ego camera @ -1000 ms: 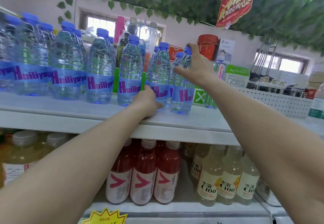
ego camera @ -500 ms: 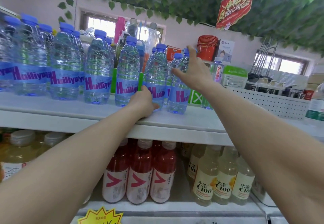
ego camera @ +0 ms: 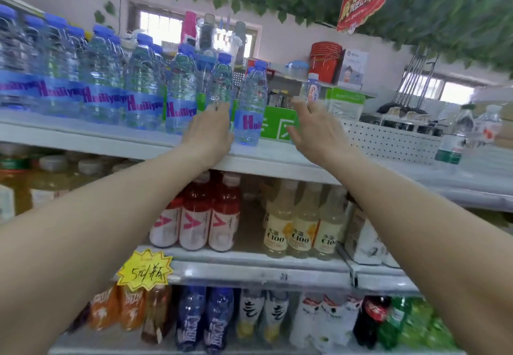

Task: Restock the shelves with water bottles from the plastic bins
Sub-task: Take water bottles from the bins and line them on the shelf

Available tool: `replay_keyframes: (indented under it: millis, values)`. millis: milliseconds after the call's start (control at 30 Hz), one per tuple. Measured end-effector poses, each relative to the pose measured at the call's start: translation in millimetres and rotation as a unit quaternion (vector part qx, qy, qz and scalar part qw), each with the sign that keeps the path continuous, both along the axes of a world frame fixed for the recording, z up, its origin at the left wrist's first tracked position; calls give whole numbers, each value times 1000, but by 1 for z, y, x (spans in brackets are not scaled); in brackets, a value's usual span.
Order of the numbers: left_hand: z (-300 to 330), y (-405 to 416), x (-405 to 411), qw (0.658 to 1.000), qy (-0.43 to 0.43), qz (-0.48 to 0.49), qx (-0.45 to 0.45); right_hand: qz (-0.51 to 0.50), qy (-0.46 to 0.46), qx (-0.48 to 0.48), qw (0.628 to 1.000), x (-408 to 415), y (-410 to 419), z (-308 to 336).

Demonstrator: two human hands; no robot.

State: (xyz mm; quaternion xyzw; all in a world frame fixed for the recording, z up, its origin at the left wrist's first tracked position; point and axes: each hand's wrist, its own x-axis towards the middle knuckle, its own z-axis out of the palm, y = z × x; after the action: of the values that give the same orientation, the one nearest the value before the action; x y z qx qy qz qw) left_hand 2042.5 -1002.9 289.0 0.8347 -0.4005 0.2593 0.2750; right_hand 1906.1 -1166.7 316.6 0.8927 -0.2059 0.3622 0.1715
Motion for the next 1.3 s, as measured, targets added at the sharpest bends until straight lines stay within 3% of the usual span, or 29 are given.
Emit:
replay_keyframes:
  millis: [333, 433, 667, 1033, 1167, 1300]
  values:
    - [-140, 4, -113, 993, -95, -59, 27, 5, 30, -15, 999, -117, 7, -158]
    - [-211, 4, -131, 993, -49, -88, 53, 4, 60, 29, 998, -147, 7, -242]
    - [-454, 22, -165, 969, 81, -149, 177, -41, 162, 166, 972, -222, 30, -498]
    - [-829, 103, -231, 881, 249, -183, 359, -81, 295, 394, 867, -282, 132, -870]
    - [-942, 121, -253, 844, 284, -199, 408, -71, 363, 437, 820, -292, 159, -985]
    - [-1033, 120, -270, 836, 297, -214, 408, -77, 453, 460, 760, -296, 170, -1089]
